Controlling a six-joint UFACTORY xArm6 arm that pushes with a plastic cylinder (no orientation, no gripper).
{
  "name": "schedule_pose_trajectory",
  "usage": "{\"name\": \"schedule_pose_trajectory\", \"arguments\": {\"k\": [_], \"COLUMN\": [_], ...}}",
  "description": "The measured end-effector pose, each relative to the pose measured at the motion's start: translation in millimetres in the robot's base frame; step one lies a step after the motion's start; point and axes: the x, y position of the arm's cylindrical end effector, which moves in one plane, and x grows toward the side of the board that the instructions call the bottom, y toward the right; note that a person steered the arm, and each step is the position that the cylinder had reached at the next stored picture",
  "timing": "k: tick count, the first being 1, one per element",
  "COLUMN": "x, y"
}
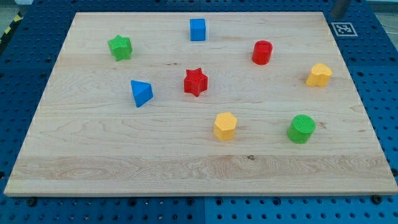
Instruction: Move the yellow heart to the top right of the green circle
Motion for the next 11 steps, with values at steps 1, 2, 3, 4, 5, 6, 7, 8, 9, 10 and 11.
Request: {"name": "schedule_pose_trajectory", "arguments": {"k": [1, 2, 3, 4, 5, 6, 7, 8, 9, 10, 11], "x": [25, 43, 68, 92, 128, 162, 164, 169, 200, 210, 208], "y": [-21, -32, -38, -46, -46, -55, -72, -88, -84, -91, -127]}}
